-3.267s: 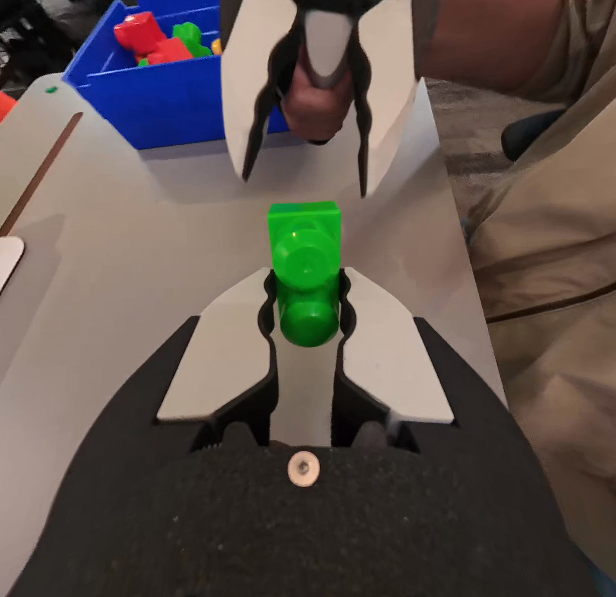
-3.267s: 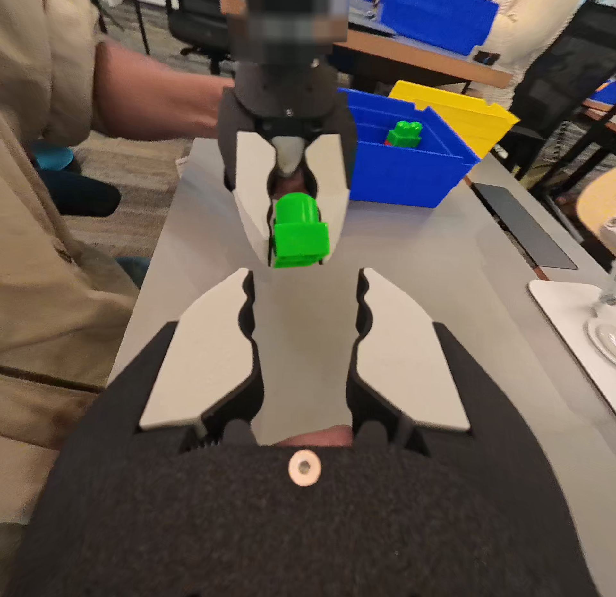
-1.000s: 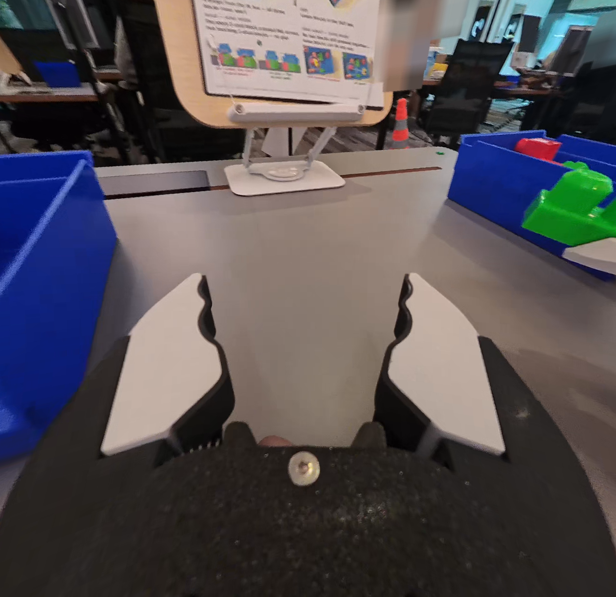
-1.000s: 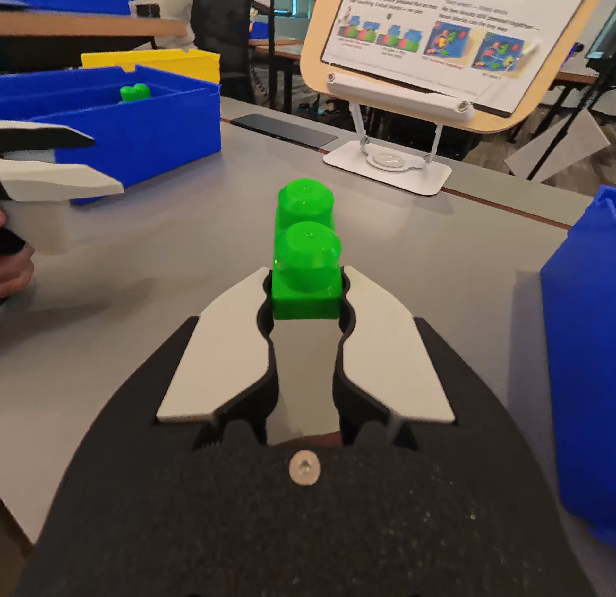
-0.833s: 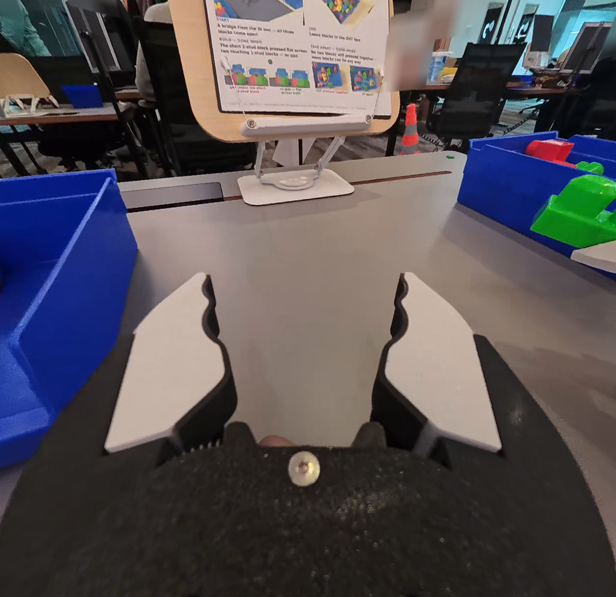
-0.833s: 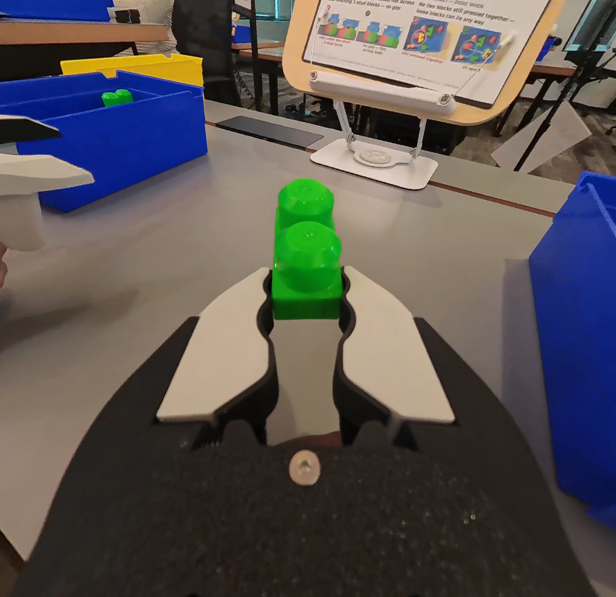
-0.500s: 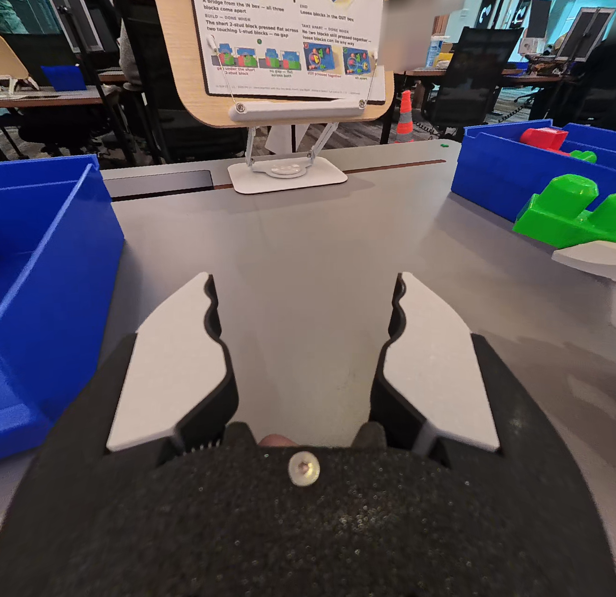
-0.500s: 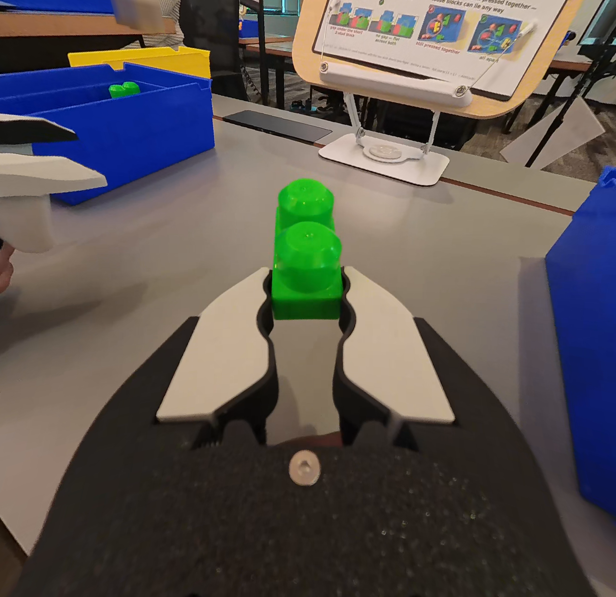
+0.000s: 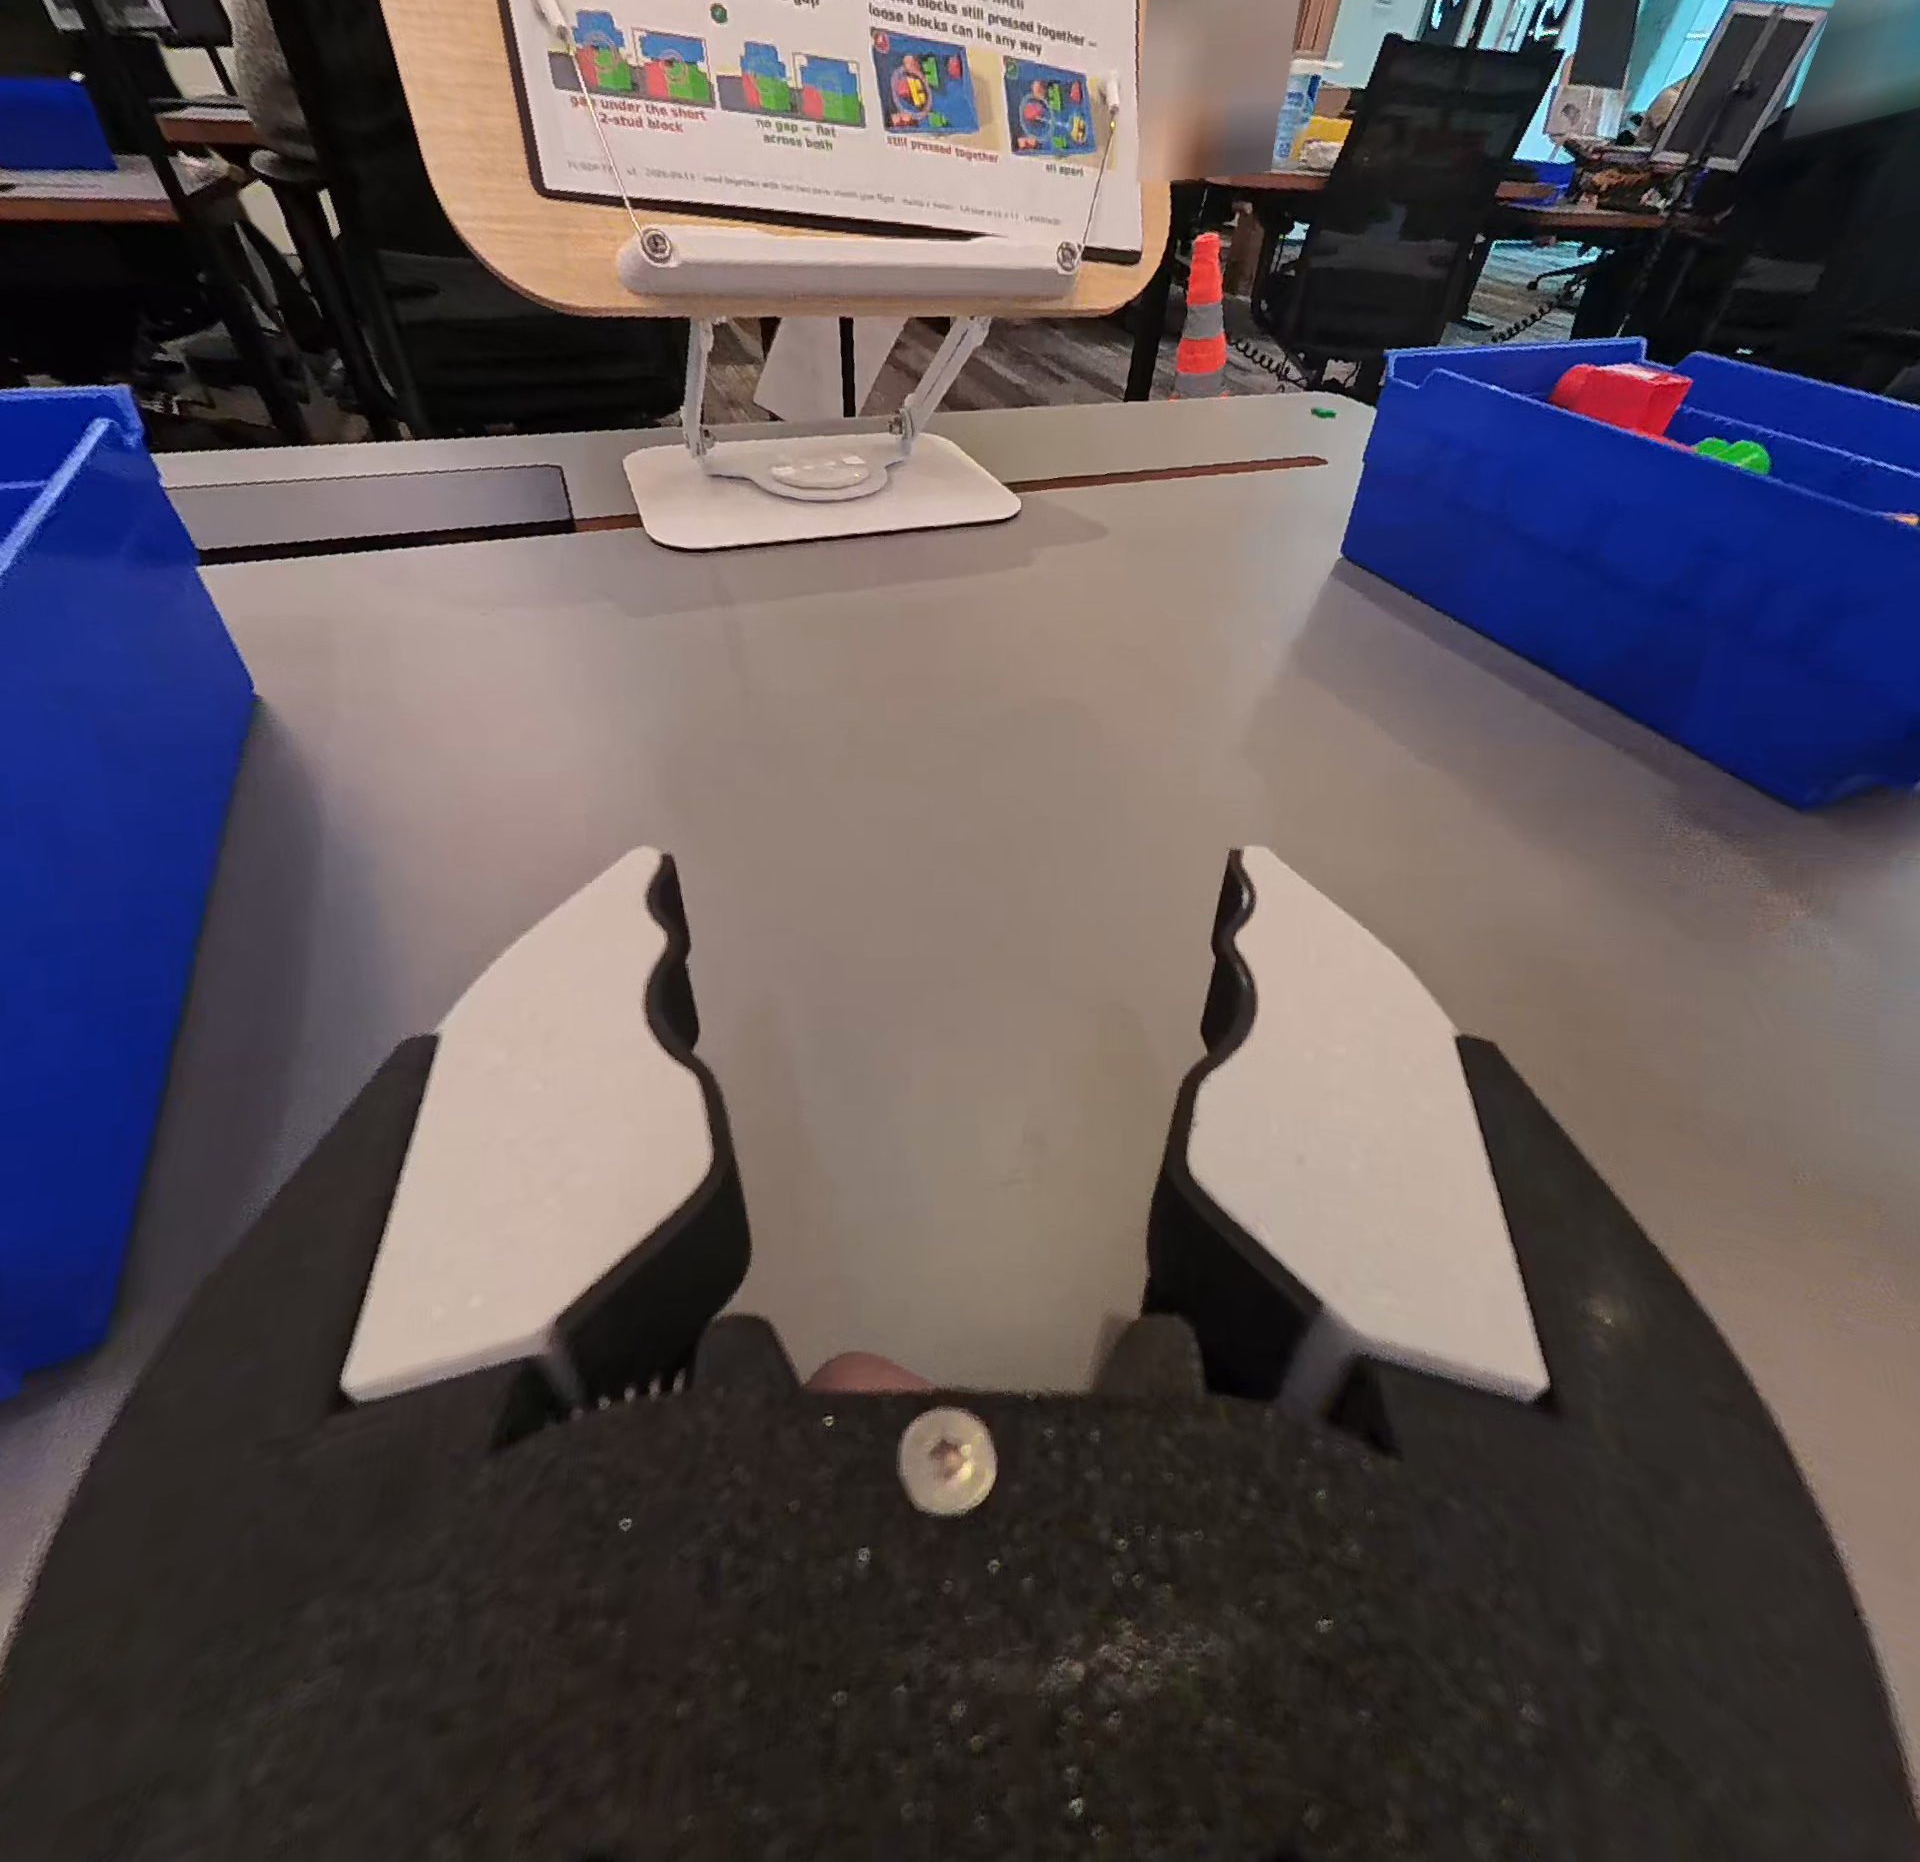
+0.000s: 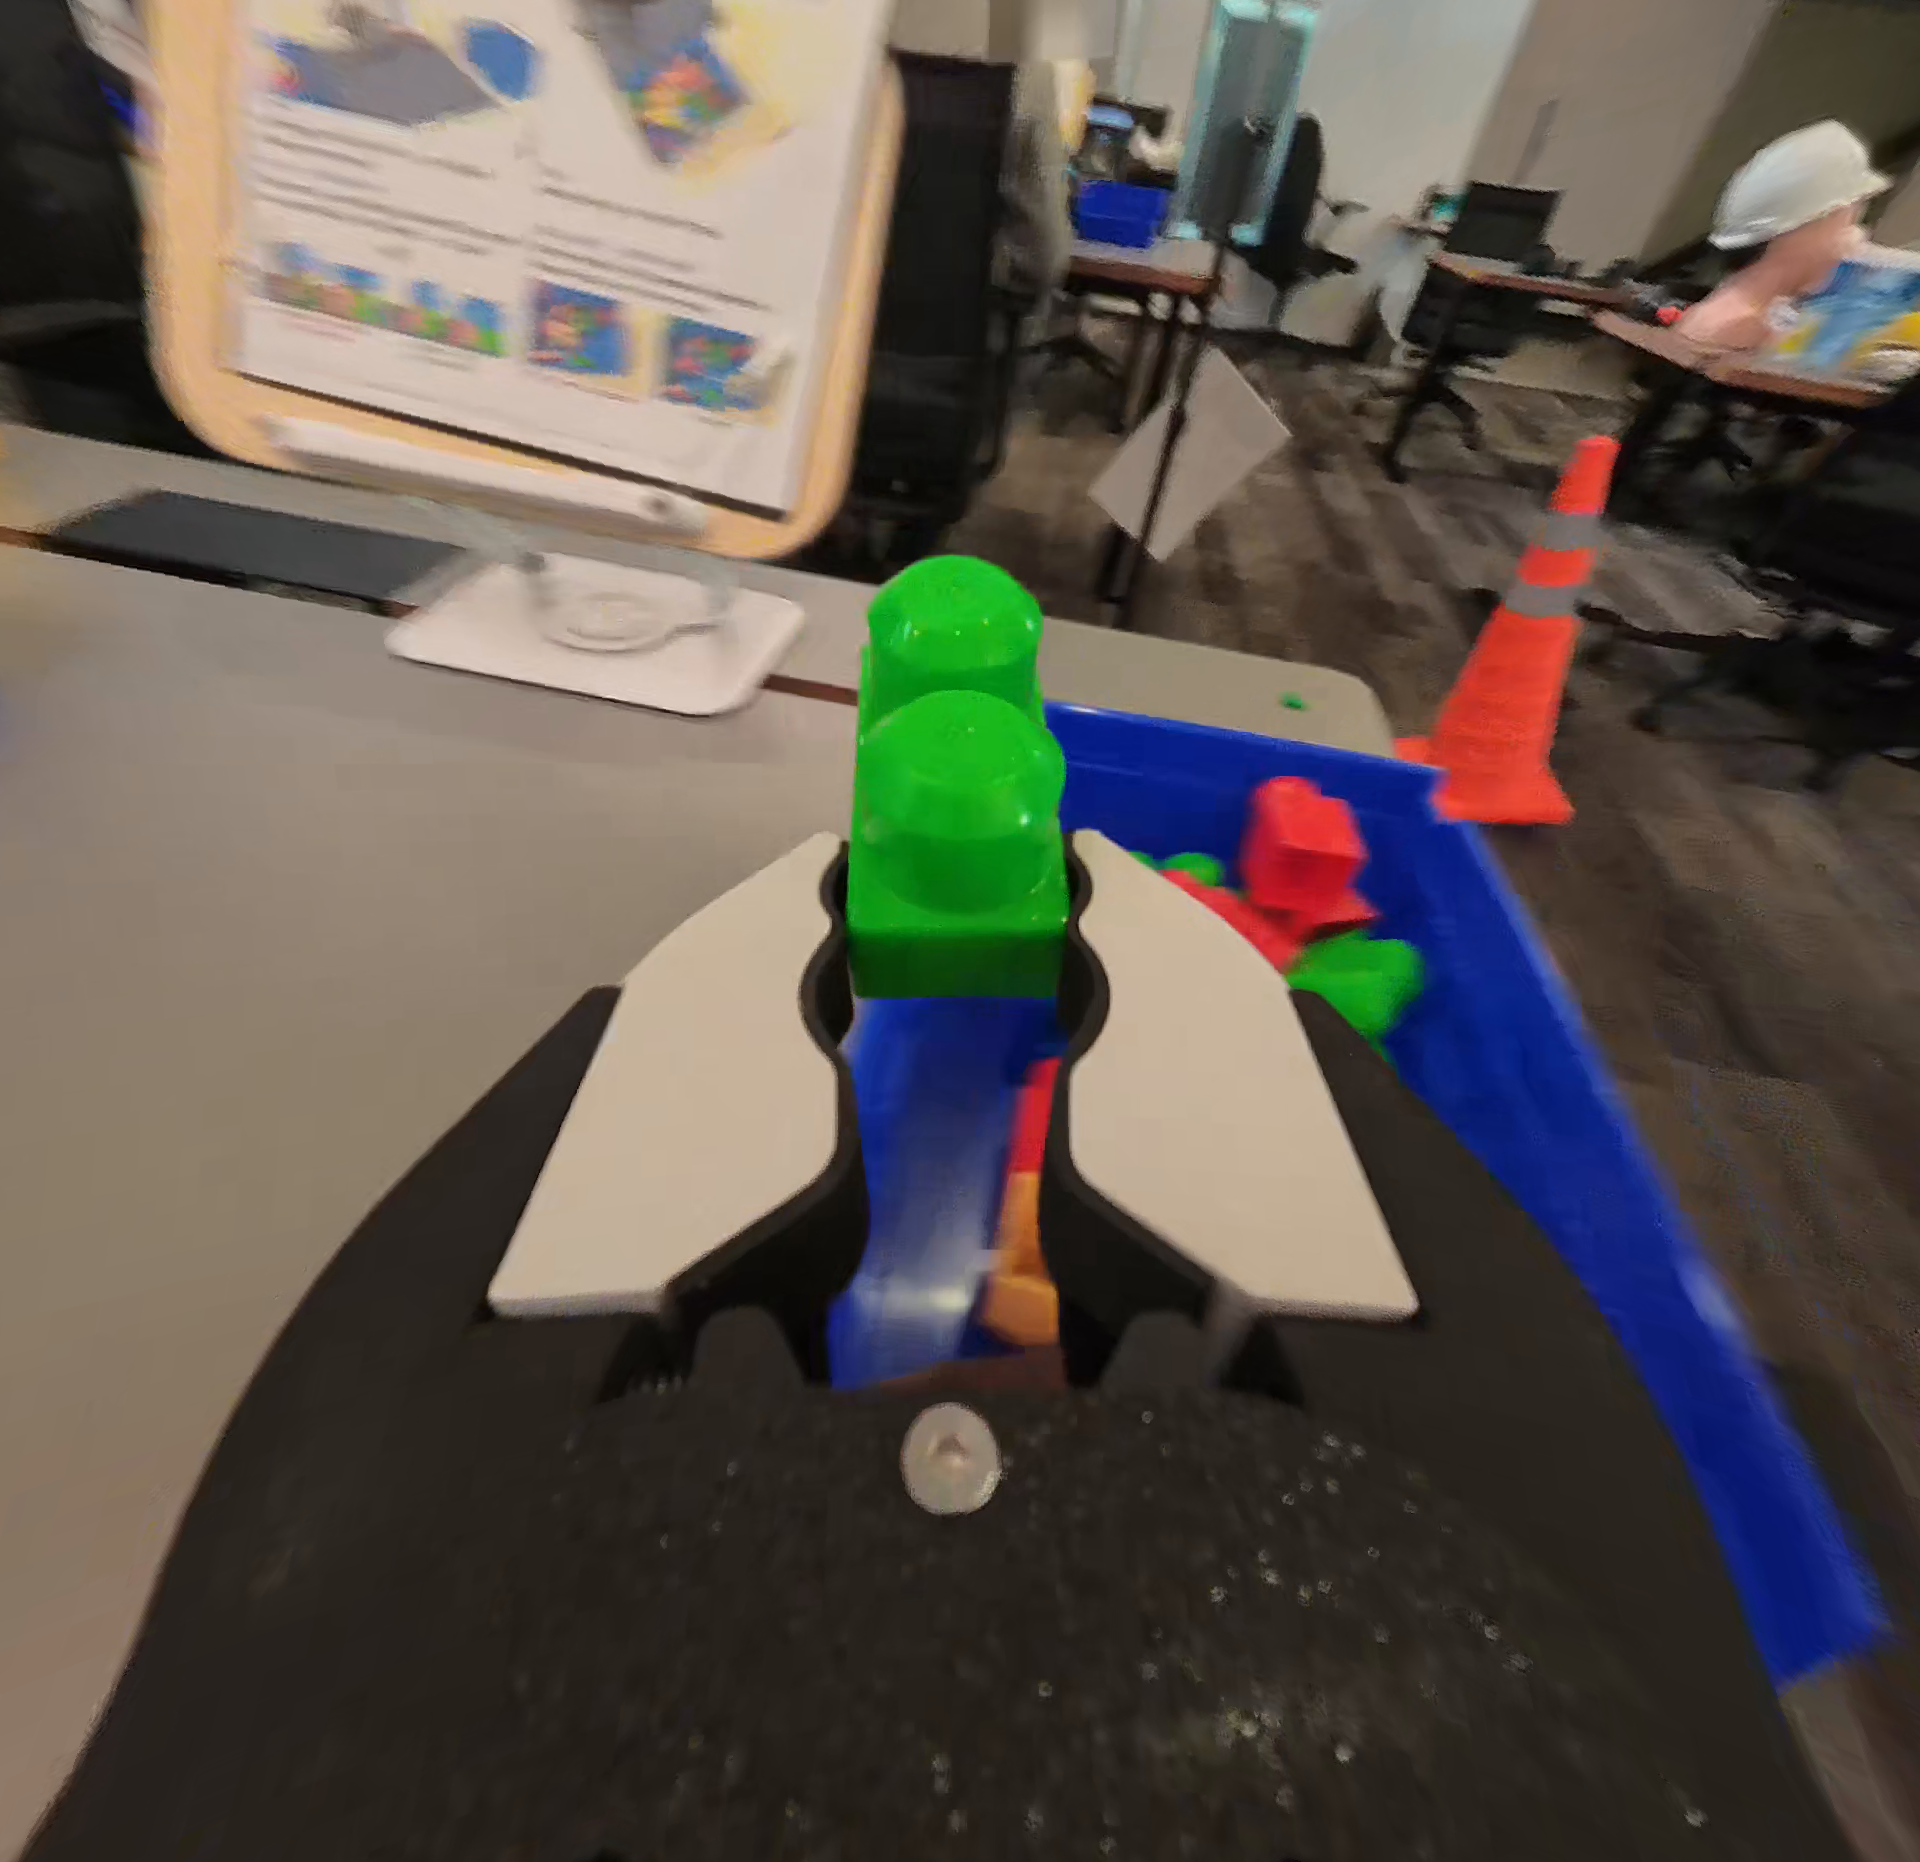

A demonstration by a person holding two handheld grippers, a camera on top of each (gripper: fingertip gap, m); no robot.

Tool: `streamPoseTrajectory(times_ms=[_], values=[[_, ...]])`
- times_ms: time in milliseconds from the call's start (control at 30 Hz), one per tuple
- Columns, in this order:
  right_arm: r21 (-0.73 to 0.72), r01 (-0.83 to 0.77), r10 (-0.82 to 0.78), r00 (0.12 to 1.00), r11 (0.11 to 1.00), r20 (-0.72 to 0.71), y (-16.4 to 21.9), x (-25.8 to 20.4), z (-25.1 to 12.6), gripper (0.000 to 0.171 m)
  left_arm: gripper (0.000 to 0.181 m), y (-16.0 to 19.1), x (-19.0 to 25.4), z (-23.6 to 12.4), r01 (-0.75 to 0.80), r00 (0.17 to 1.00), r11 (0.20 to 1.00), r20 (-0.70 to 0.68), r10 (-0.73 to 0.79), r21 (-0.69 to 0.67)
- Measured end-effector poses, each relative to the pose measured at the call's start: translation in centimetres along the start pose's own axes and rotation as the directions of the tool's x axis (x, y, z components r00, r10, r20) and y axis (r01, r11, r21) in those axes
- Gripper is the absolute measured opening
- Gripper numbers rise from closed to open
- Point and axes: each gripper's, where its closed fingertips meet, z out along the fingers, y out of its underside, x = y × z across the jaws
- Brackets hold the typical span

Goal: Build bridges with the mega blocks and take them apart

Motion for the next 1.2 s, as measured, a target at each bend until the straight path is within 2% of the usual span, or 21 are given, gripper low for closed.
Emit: streamPoseTrajectory(times_ms=[167, 333, 500, 600, 667, 767, 867, 967, 1033, 1100, 1200], values=[[-0.243, -0.085, 0.077, 0.996, 0.966, -0.04, 4.1, 7.5, 4.2, 0.036, 0.096, 0.0, 0.4, -0.2, 0.0, 1.0, 1.0, -0.015, 0.0, -0.004], [-0.488, -0.109, 0.102, 0.994, 0.866, -0.04, 10.9, 7.4, 4.3, 0.037, 0.095, -0.3, 0.0, -0.4, -0.014, 1.0, 1.0, -0.002, 0.014, 0.002], [-0.59, -0.112, 0.111, 0.993, 0.8, -0.038, 14.2, 6.6, 3.9, 0.037, 0.094, 0.0, 0.0, -0.2, 0.009, 1.0, 1.0, -0.017, -0.009, -0.009], [-0.602, -0.097, 0.087, 0.995, 0.793, -0.047, 14.6, 6.6, 3.9, 0.039, 0.094, 0.2, 0.4, -0.2, -0.001, 1.0, 1.0, -0.026, 0.0, -0.016], [-0.6, -0.082, 0.06, 0.997, 0.796, -0.056, 14.4, 6.8, 3.9, 0.051, 0.094, 0.3, 0.6, -0.1, -0.005, 1.0, 1.0, -0.03, 0.005, -0.019], [-0.543, -0.073, 0.035, 0.996, 0.836, -0.08, 12.1, 7.2, 3.3, 0.061, 0.094, 0.4, 0.7, -0.1, -0.008, 1.0, 1.0, -0.031, 0.007, -0.026], [-0.382, -0.021, -0.004, 0.998, 0.924, -0.065, 6.7, 5.6, 1.5, 0.064, 0.094, 0.1, 0.4, -0.2, -0.007, 1.0, 1.0, -0.022, 0.007, -0.023], [-0.143, 0.019, -0.01, 0.998, 0.99, 0.062, 0.7, -0.5, -1.2, 0.064, 0.094, -0.4, -0.2, -0.4, -0.019, 1.0, 1.0, 0.004, 0.019, -0.008], [0.001, 0.031, -0.031, 0.987, 1.0, 0.157, -1.5, -5.9, -3.2, 0.064, 0.094, -0.6, -0.6, -0.5, -0.022, 1.0, 1.0, 0.016, 0.022, -0.006], [0.101, 0.031, -0.056, 0.967, 0.994, 0.25, -1.8, -11.4, -4.6, 0.064, 0.094, -0.9, -0.8, -0.6, -0.024, 0.999, 1.0, 0.027, 0.024, -0.001], [0.202, 0.03, -0.089, 0.952, 0.979, 0.293, 0.2, -17.5, -5.3, 0.063, 0.094, -1.1, -0.8, -0.7, -0.021, 0.999, 1.0, 0.034, 0.021, 0.007]])
